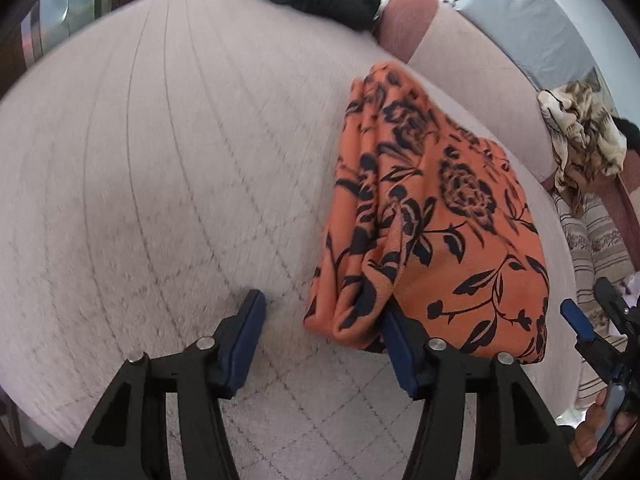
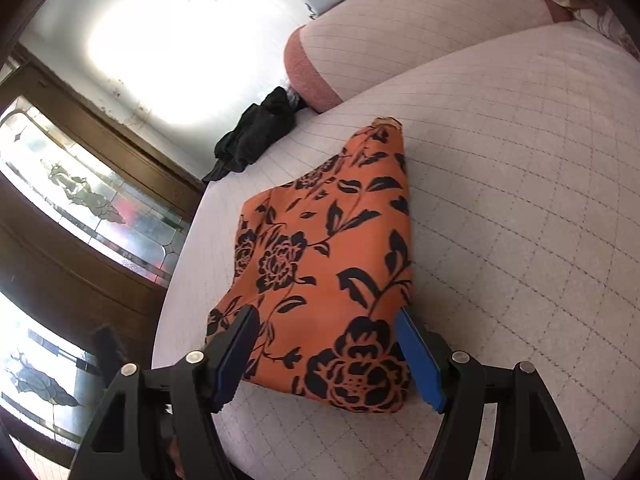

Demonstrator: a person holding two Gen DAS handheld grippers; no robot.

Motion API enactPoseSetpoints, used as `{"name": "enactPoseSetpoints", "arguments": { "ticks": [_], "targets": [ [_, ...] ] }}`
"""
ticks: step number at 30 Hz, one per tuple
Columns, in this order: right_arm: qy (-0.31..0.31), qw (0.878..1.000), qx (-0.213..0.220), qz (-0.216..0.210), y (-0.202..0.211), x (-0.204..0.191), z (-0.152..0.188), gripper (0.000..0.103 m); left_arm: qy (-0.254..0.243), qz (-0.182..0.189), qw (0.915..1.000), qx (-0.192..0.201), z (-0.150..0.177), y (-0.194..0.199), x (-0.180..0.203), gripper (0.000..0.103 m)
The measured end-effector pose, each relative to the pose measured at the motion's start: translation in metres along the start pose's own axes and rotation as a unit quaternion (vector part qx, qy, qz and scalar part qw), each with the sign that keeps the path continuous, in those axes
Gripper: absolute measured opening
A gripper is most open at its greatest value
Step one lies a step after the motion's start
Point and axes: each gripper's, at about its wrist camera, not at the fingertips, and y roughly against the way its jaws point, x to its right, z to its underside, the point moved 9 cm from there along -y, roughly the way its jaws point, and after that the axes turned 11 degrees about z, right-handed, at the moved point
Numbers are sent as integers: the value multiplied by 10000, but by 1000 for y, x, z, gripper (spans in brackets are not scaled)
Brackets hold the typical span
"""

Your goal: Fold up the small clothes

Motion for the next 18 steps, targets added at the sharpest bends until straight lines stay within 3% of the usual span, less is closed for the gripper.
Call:
{"name": "enactPoseSetpoints", "arguments": {
  "ticks": [3,6,9,11,17,18],
  "targets": [
    [136,9997,-55,-209,-3,-22,-1,74,-1,155,9999,45,-4,18,11,51],
    [261,9989,-118,-372,-6,-37,-1,74,55,415,9990,122,-8,34,16,51],
    [359,9985,-145,-380,-15,-42,-3,75,9,634,9980,77,-28,37,25,60],
    [256,9985,-200,-433,-22,-40,-4,75,-185,598,9980,57,-50,27,33,66],
    [141,9982,-214,-551,-25,-29,-5,75,-520,712,9961,-95,-120,-36,61,65],
    [139,9982,-208,-548,-24,-26,-6,75,-661,528,9964,-102,-131,-49,59,53]
  ]
}}
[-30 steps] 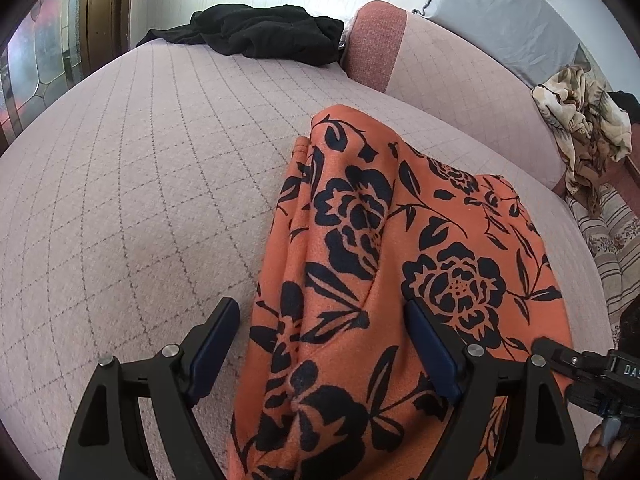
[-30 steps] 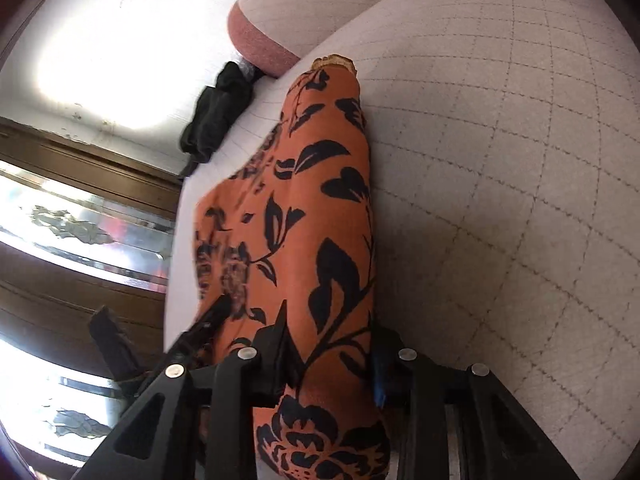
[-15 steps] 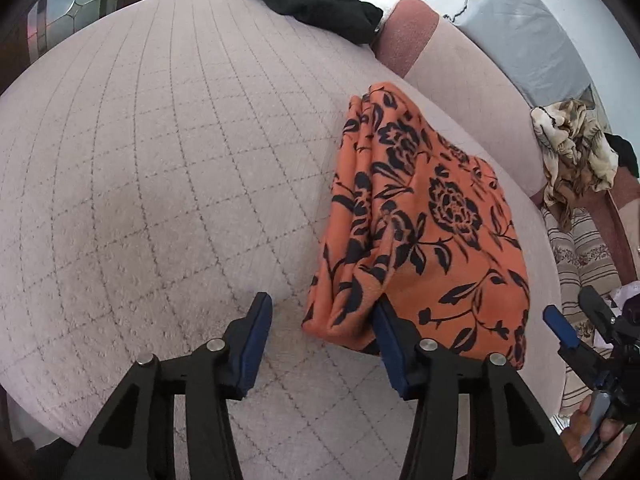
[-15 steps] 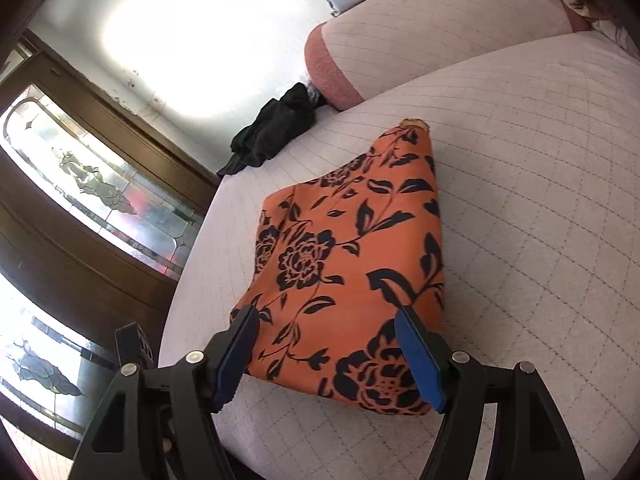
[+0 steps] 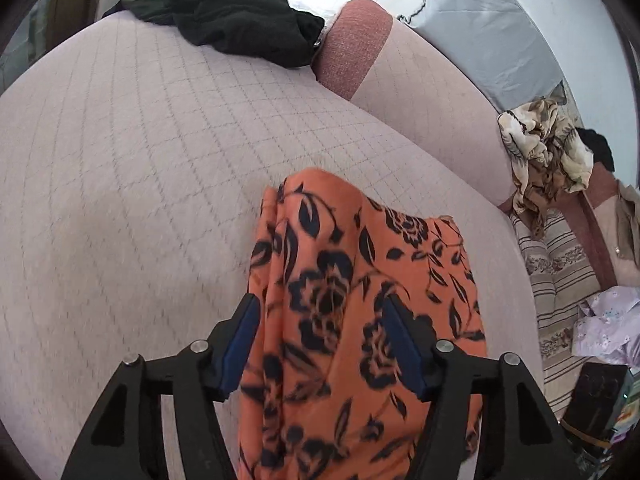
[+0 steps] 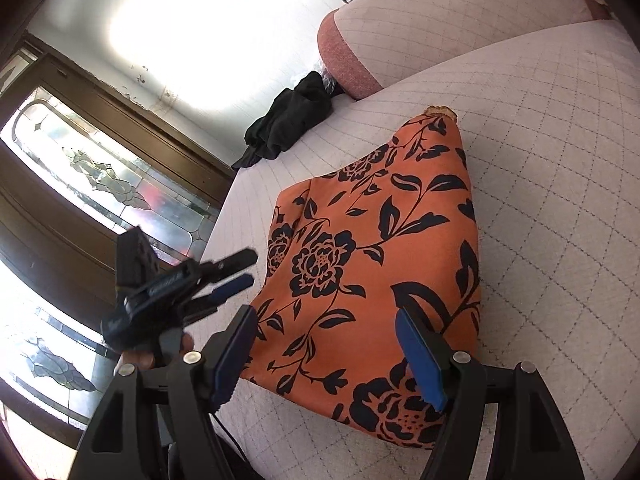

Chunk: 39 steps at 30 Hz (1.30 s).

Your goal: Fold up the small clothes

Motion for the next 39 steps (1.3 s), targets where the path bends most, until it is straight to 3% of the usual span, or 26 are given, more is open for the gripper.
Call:
{"name": "enactPoseSetpoints", "arguments": {
  "ticks": [1,2,3,5,12,16,19,26,29,31,34,39],
  "targets": [
    [-17,10000,-2,-1,1,3,0,75,119,-296,9994,-109,-7,-11,-13,37],
    [-38,10000,-13,-2,1,6,0,75,469,-415,9978,-216,-11,-22,-29,36],
    [-47,10000,-27,4,1,9,0,75,763,-289,9964,-213,-14,-27,-40,39],
    [-79,9999,-38,-64,2,13,0,75,992,-168,9948,-155,-15,-30,-50,48],
    [-81,9998,-111,-160,2,12,8,75,127,-586,9981,126,6,6,-18,54],
    [-220,9995,-155,-181,6,13,16,75,-416,-992,9938,291,26,29,3,66],
    [-239,9995,-136,-149,13,12,22,75,-786,-1203,9886,449,37,44,20,68],
    [-343,9994,-51,11,29,17,27,80,-1023,-1342,9841,547,53,73,30,73],
    [-504,9987,-62,-8,30,26,24,81,-981,-1267,9859,485,57,75,29,74],
    [-629,9980,-88,15,26,36,20,81,-804,-991,9910,397,61,75,23,81],
    [-779,9968,-163,121,13,54,7,81,-359,-497,9979,232,64,54,12,82],
    [-1085,9934,-333,138,-29,76,-26,81,120,-33,9997,-233,70,17,-4,82]
  ]
}}
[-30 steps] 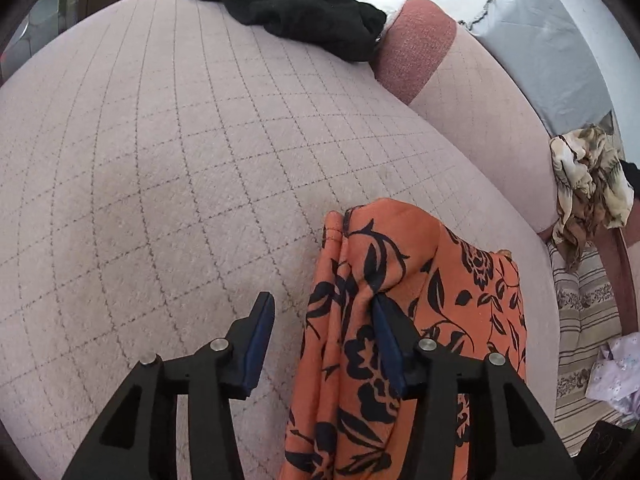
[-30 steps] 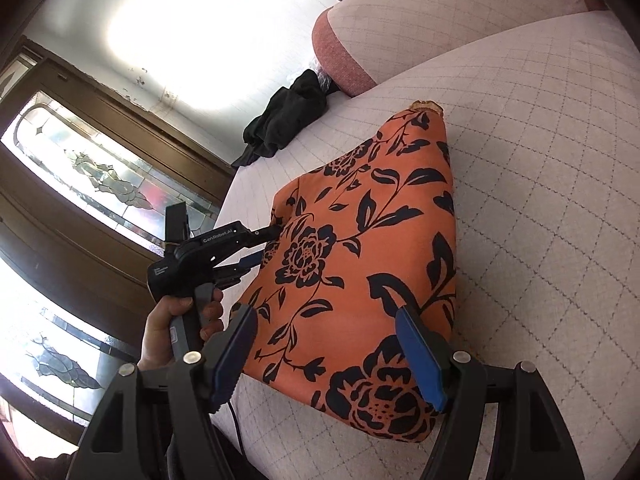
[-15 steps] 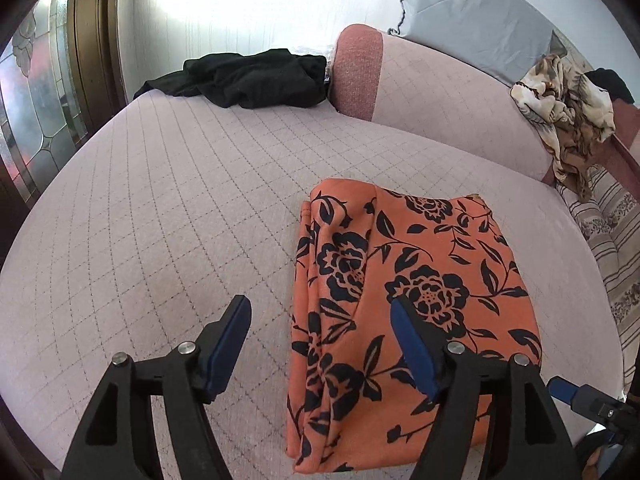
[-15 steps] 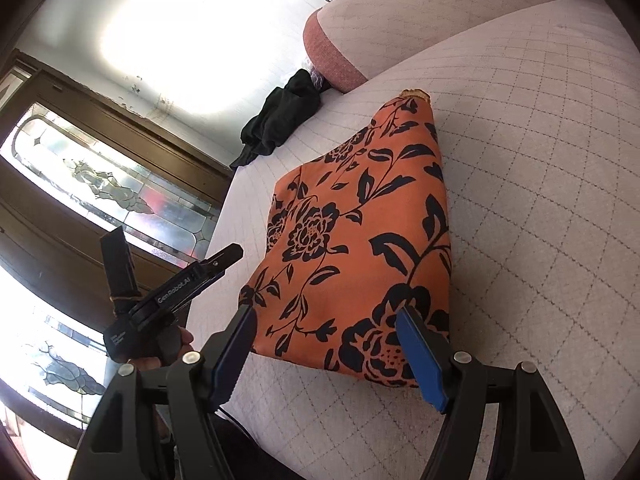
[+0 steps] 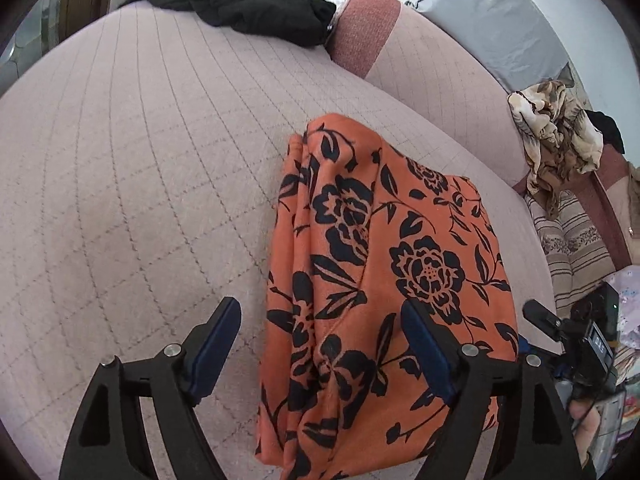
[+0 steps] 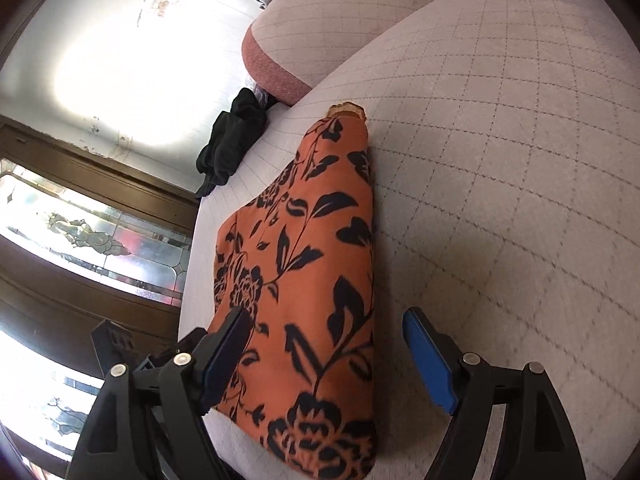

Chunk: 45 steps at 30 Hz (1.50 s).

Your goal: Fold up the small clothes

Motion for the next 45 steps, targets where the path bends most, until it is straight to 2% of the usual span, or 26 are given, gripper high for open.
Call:
{"name": "enactPoseSetpoints", "arguments": {
  "ticks": [1,3,4,5,6,7,10,15,17,20,21,22,23,24,25,27,29,32,35,36,37,38,42,45],
  "targets": [
    [15,9999,-114,2,-13,-1,-4,81,-2,28,9998,-211,5,-10,-1,82],
    [15,9990,-439,-66,-38,-4,-5,81,-269,-47,9995,-159,8,-16,2,82],
    [93,9990,-442,-75,-44,-8,-5,78,-274,-21,9994,-192,9,-16,4,65],
    [314,9987,-396,-114,-45,-17,-6,67,-226,172,9993,-261,9,-16,9,48],
    [538,9975,-463,-24,-46,-24,-4,43,-158,175,9995,-225,7,-13,10,39],
    [725,9966,-375,71,-41,-30,-5,37,-186,91,9997,-137,5,-10,13,31],
    [976,9949,-253,-53,-18,-42,-12,32,-458,0,9988,192,-1,3,44,27],
    [1293,9912,265,-97,46,-43,-44,32,-876,383,9935,623,-9,16,120,27],
    [1245,9914,372,-122,65,-27,-59,32,-927,472,9924,653,-8,9,140,29],
    [1013,9944,217,-201,66,11,-70,36,-935,230,9940,514,2,-28,145,44],
    [838,9963,159,40,58,31,-71,46,-954,-98,9946,393,7,-45,135,59],
    [672,9966,164,448,49,54,-70,69,-937,-509,9942,169,14,-64,121,63],
    [548,9940,248,910,44,75,-67,74,-876,-674,9938,-78,22,-74,109,64],
    [475,9900,329,1289,44,91,-61,74,-775,-552,9955,-47,27,-72,106,64],
    [422,9898,452,1281,49,95,-54,74,-682,-521,9962,166,29,-61,103,70],
    [423,9885,826,1195,68,91,-41,74,-752,-654,9942,396,31,-39,102,76],
    [620,9845,1133,1185,87,75,-27,74,-907,-768,9911,592,34,-19,106,76],
    [933,9815,1461,813,108,36,-11,76,-1027,-874,9889,621,47,2,111,77],
    [1532,9764,1278,824,90,8,10,95,-1130,-1057,9856,688,56,18,116,77],
    [1605,9781,935,942,72,12,18,100,-1178,-1115,9842,703,59,25,120,77],
    [1572,9784,486,1255,51,23,27,100,-1227,-1196,9826,717,60,28,125,79],
    [1555,9742,260,1612,42,34,35,100,-1306,-1306,9799,756,64,36,130,81],
    [2017,9570,873,1896,87,6,47,100,-1653,-1684,9639,1230,68,66,146,93],
    [2205,9370,1331,2362,124,-5,52,103,-1692,-1697,9607,1404,70,79,160,94]
  ]
}}
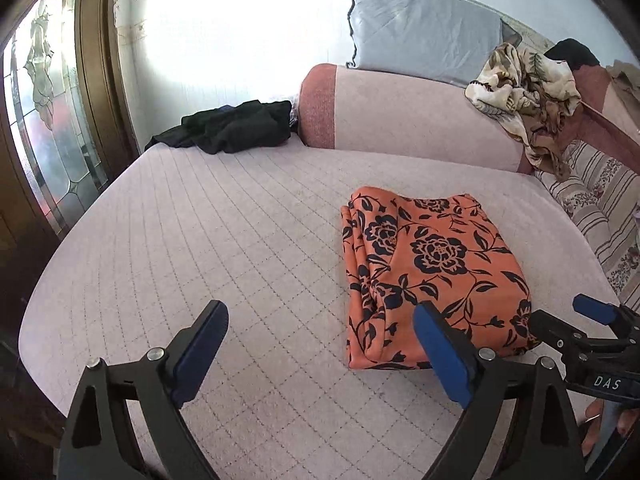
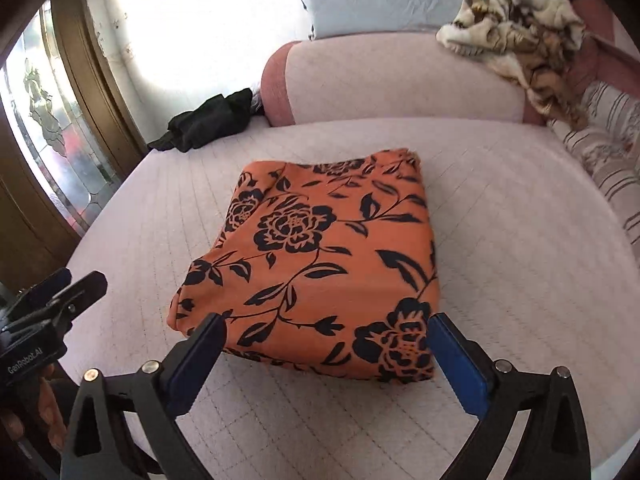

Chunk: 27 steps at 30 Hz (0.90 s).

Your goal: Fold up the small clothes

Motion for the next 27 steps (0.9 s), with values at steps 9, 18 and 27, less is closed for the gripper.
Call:
{"name": "enactPoseSetpoints", "arguments": {
  "ticks": [9,18,27],
  "targets": [
    [73,9971,296,699,56,28,9,103,75,149,9995,-256,11,14,20,94],
    [173,9946,321,969,71,22,3,103,189,317,9990,-237,5,21,25,94],
    [242,9954,295,876,67,8,-4,103,91,282,9993,-227,-2,18,27,96]
  ]
}}
